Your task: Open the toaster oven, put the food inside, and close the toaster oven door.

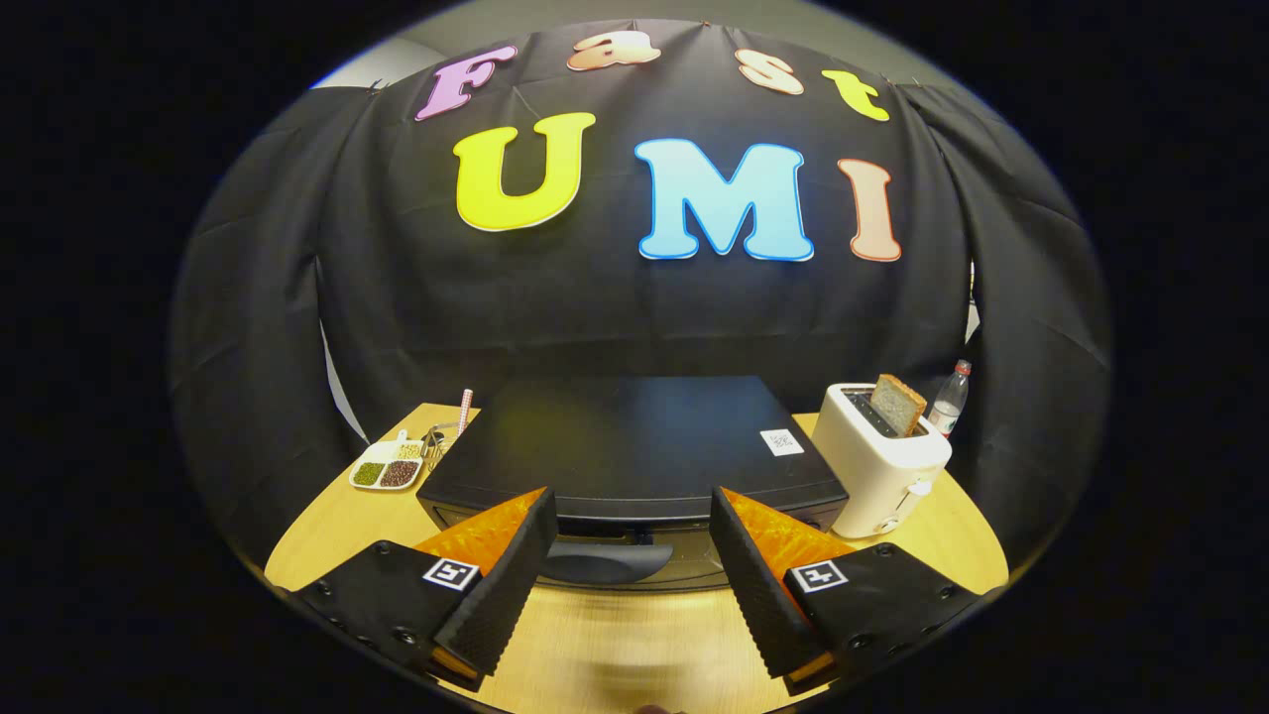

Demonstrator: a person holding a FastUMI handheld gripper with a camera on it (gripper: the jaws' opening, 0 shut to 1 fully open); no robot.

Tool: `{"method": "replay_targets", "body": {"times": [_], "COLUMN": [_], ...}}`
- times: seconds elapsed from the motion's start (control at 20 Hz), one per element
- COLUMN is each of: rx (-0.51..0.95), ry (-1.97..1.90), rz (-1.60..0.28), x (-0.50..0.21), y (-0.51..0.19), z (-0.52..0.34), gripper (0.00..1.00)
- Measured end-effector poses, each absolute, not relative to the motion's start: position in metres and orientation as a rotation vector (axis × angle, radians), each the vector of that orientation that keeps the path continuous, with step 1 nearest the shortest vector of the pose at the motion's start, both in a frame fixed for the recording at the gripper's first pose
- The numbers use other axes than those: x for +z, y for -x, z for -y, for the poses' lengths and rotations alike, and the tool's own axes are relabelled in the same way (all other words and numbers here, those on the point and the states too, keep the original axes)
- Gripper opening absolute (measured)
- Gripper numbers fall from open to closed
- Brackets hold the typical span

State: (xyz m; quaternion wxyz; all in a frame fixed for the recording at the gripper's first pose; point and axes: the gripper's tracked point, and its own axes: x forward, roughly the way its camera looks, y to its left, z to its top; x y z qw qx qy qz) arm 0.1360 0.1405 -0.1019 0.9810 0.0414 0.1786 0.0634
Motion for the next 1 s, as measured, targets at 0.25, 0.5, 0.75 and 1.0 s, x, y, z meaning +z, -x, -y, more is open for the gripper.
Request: {"method": "replay_targets", "body": {"times": [0.25,0.5,0.75,1.0], "rx": [0.134,0.132,0.155,0.166], "ry": [-0.071,-0.065,-0.039,-0.031], "rz": [-0.415,-0.462,-0.507,-0.543], "x": [-0.122,-0.133,-0.138,-0.14], "y": [-0.145,-0.155,-0.154,-0.147], "z": [-0.158,-0.165,-0.169,-0.168], "gripper": [0.98,0.98,0.99,0.99]}}
